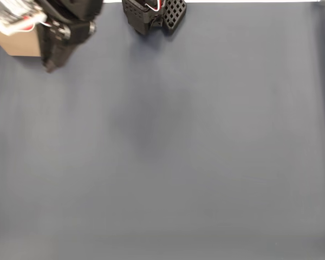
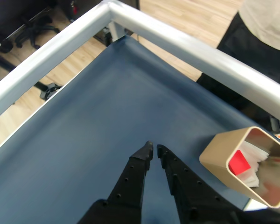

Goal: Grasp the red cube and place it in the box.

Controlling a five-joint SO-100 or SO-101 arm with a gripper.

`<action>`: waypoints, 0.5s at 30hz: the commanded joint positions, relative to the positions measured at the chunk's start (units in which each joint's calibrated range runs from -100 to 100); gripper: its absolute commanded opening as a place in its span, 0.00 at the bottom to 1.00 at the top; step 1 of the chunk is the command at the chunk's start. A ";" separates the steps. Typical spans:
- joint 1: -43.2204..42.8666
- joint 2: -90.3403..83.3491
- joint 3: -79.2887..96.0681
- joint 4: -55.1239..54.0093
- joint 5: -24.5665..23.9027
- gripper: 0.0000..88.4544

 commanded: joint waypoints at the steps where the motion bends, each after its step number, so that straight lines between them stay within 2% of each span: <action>1: -4.44 -2.28 -0.90 -0.42 0.59 0.00; 15: -20.07 -4.88 4.12 -0.83 1.03 0.00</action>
